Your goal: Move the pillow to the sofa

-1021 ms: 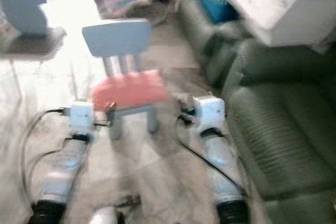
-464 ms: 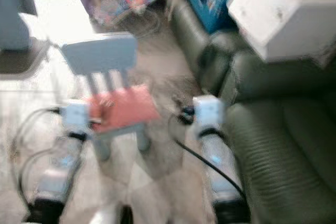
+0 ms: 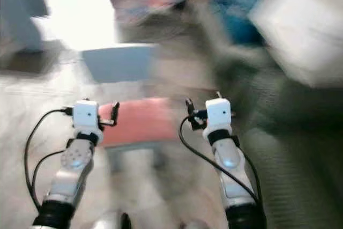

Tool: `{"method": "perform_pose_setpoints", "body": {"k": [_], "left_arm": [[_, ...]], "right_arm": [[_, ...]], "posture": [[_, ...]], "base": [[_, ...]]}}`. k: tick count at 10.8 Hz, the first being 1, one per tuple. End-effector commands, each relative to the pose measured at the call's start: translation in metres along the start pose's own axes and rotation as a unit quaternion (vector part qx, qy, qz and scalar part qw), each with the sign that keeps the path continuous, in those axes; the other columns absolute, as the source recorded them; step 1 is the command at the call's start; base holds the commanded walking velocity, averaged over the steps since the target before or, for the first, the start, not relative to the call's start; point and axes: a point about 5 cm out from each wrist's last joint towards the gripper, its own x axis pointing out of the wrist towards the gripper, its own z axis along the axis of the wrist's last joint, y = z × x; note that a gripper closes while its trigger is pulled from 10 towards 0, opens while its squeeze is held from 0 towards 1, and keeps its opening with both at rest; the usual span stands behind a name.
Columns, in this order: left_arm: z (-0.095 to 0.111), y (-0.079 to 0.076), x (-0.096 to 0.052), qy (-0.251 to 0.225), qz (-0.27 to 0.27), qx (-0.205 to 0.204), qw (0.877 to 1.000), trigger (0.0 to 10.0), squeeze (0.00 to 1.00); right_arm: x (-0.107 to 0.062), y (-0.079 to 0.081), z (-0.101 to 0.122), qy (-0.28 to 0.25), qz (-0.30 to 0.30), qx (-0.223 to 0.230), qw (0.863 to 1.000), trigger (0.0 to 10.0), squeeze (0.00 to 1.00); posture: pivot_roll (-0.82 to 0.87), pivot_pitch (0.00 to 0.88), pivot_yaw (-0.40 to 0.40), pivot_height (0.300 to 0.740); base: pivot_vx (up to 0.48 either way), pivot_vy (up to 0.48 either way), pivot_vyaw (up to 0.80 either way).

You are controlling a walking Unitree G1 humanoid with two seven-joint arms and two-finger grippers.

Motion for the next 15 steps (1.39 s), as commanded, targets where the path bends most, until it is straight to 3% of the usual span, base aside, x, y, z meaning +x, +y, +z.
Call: {"method": "perform_pose_setpoints", "body": {"k": [1, 3, 5, 9, 13, 15], "left_arm": [[-0.004, 0.003, -0.001, 0.012, 0.009, 0.003, 1.000, 10.0, 0.00], [-0.003, 0.002, -0.002, 0.003, 0.000, 0.020, 1.000, 10.0, 0.00], [-0.004, -0.003, -0.003, 0.005, -0.009, 0.011, 1.000, 10.0, 0.00], [-0.003, -0.010, -0.004, 0.003, -0.025, -0.004, 1.000, 10.0, 0.00], [0.000, -0.011, -0.005, -0.006, -0.039, -0.014, 0.999, 10.0, 0.00], [-0.001, -0.012, -0.006, -0.005, -0.041, -0.015, 0.999, 10.0, 0.00]], "right_arm": [[0.000, 0.003, 0.002, -0.008, 0.011, 0.005, 1.000, 10.0, 0.00], [0.001, 0.001, 0.004, -0.015, 0.002, 0.005, 1.000, 10.0, 0.00], [0.002, -0.001, 0.000, -0.004, -0.023, -0.025, 0.999, 10.0, 0.00], [0.003, -0.001, -0.003, 0.003, -0.030, -0.012, 0.999, 10.0, 0.00], [0.003, -0.001, -0.004, 0.011, -0.033, -0.001, 0.999, 10.0, 0.00], [0.002, 0.001, -0.004, 0.009, -0.030, -0.003, 1.000, 10.0, 0.00]], "posture": [[-0.04, 0.085, -0.039, 0.740], [-0.04, 0.084, -0.039, 0.740], [-0.04, 0.087, -0.040, 0.740], [-0.04, 0.085, -0.043, 0.740], [-0.04, 0.094, -0.043, 0.740], [-0.04, 0.095, -0.044, 0.740]], "base": [[0.000, 0.424, 0.80], [0.167, 0.384, 0.00], [0.347, 0.000, 0.00], [0.000, 0.000, 0.00], [0.369, 0.000, -0.71], [0.428, 0.000, 0.00]]}}
